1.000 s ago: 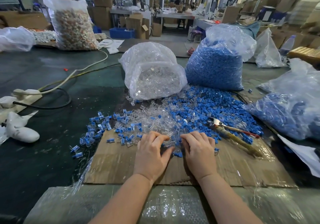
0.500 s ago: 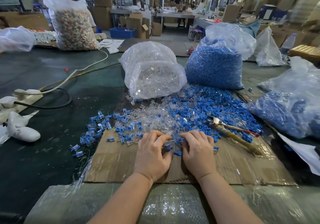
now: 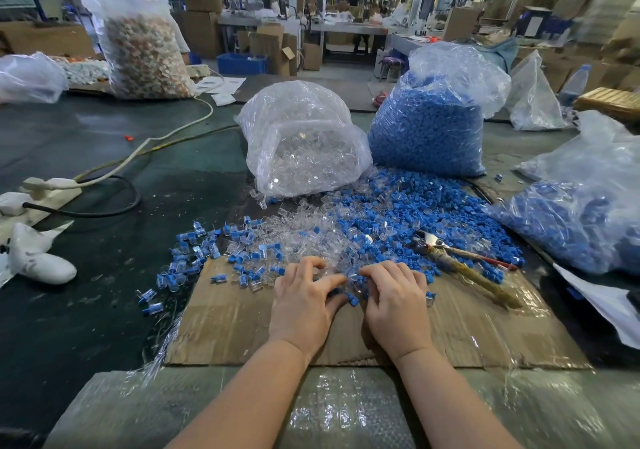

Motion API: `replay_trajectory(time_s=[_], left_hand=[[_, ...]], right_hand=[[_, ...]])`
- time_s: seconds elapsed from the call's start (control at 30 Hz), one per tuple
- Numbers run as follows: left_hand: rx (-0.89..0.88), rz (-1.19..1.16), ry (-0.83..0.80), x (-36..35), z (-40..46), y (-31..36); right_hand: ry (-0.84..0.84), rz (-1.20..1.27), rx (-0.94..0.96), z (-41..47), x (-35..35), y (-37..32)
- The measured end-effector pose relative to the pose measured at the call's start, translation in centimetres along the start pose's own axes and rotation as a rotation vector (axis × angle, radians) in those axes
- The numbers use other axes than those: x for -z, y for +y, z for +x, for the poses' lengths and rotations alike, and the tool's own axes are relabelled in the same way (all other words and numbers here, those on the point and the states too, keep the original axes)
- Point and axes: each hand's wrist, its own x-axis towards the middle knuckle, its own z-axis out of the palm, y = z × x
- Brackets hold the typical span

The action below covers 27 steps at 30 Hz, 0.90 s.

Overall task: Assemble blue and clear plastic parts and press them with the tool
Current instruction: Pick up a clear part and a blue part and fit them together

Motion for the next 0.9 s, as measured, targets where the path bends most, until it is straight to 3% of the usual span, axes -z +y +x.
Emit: replay_trajectory(time_s=[0.4, 0.57, 0.9], left_hand=[[0.109, -0.145, 0.081, -0.2, 0.4, -0.5], [0.126, -0.153, 0.053, -0.1, 0.5, -0.3], [0.201, -0.180, 0.018, 0.3, 1.4, 0.1]], right_hand=[[-0.060, -0.002, 0.088, -0.1, 0.2, -0.2], [-0.161, -0.087, 0.107, -0.1, -0.1, -0.2], [-0.120, -0.054, 0.089, 0.1, -0.2, -0.1]])
